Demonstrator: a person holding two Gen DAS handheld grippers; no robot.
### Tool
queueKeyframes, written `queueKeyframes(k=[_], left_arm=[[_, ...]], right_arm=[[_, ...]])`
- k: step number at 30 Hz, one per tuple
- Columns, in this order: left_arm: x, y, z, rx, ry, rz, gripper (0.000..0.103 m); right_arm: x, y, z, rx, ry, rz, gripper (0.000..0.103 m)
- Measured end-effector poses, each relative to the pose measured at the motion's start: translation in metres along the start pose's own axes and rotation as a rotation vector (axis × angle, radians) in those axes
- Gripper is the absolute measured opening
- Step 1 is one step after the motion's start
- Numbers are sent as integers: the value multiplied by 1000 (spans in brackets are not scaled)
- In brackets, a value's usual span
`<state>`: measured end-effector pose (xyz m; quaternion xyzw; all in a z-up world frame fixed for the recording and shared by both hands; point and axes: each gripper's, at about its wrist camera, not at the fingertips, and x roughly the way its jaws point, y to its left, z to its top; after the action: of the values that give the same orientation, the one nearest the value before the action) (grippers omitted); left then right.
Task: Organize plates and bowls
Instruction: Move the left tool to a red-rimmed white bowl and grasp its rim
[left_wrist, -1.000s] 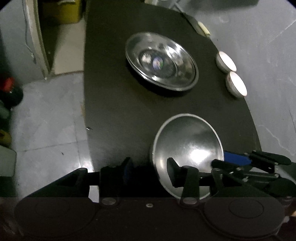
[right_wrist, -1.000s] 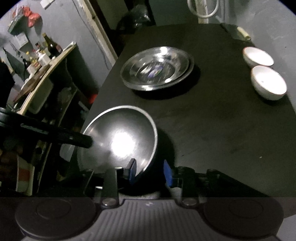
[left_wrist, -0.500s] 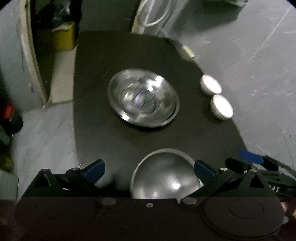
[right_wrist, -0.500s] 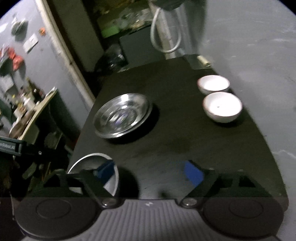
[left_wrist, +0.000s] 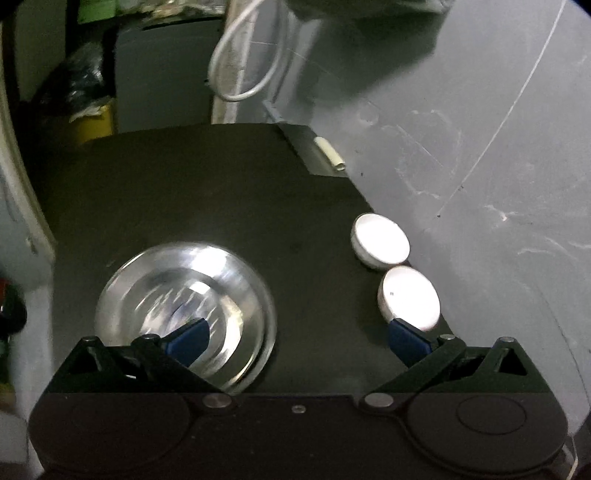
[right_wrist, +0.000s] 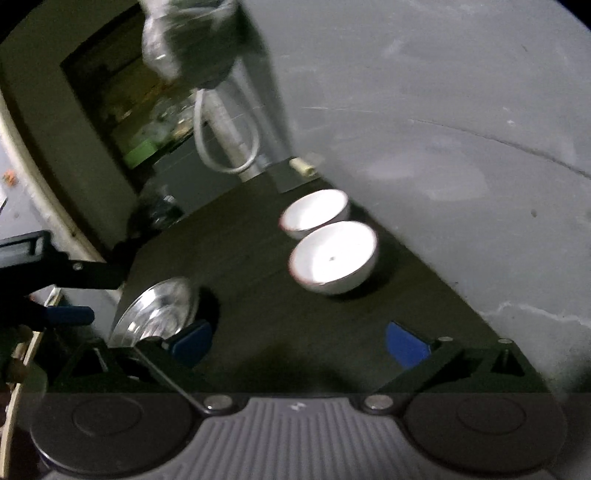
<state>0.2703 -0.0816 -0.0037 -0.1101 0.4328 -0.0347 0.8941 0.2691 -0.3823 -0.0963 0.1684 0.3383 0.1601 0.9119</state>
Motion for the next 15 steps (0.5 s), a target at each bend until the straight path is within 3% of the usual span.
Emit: queueKeyframes(k=[4, 9, 12, 15], left_arm=[[36, -28, 20, 84, 8, 2, 102], [74, -58, 39, 179, 1, 0, 102], [88, -69, 46, 219, 6, -20, 102], [102, -81, 49, 282, 23, -41, 102]], right_arm=[[22, -20, 6, 136, -18, -10, 103], [41, -21, 13, 103, -52, -75, 99], [51, -24, 15, 110, -37, -80, 89], [54, -27, 15, 118, -49, -92, 86]])
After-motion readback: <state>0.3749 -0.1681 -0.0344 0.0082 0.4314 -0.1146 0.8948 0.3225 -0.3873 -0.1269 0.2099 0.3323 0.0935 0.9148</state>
